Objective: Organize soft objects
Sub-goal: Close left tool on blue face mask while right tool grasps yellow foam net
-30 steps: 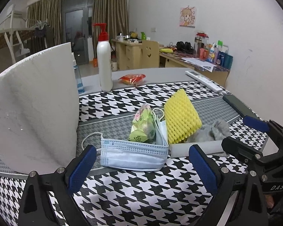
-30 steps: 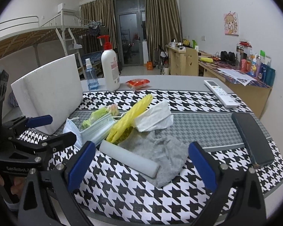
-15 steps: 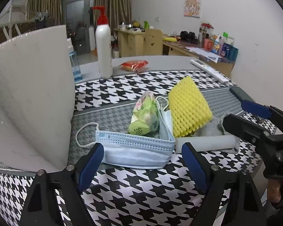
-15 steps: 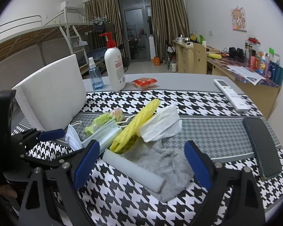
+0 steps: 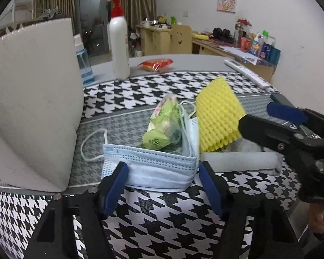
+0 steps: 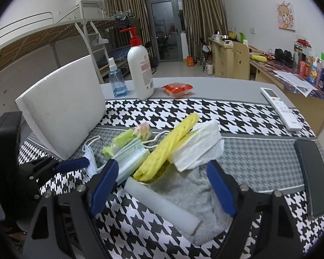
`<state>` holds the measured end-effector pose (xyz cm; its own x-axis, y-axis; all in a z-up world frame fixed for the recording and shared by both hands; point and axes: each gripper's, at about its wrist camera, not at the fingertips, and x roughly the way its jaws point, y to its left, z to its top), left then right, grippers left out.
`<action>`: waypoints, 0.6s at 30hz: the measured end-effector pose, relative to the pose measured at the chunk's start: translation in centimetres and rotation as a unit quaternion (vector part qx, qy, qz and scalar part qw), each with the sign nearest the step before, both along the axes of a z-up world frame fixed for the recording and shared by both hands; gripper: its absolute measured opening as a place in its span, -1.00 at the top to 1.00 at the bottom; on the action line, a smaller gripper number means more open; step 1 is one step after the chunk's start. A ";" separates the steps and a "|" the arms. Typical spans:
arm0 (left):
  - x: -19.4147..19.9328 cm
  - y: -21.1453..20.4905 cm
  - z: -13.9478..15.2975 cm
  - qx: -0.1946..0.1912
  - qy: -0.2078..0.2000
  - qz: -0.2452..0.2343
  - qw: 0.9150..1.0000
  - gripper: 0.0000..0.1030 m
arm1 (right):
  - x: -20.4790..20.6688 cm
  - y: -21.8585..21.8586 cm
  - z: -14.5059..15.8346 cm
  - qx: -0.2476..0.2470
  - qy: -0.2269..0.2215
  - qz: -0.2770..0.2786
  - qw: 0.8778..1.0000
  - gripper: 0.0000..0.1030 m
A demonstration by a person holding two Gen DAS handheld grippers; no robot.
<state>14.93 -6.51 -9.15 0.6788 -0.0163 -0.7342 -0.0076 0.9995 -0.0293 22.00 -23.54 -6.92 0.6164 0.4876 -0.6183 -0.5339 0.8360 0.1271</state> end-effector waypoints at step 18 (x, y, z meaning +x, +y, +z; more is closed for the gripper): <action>0.0 0.4 -0.1 -0.023 0.009 -0.010 1.000 0.46 | 1.5 1.4 -1.6 -0.010 0.050 0.027 0.998 -0.39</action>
<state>14.89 -6.11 -9.25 0.6652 -0.0644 -0.7439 0.0124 0.9971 -0.0752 23.47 -22.11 -8.54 0.5245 0.5058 -0.6848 -0.5634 0.8093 0.1663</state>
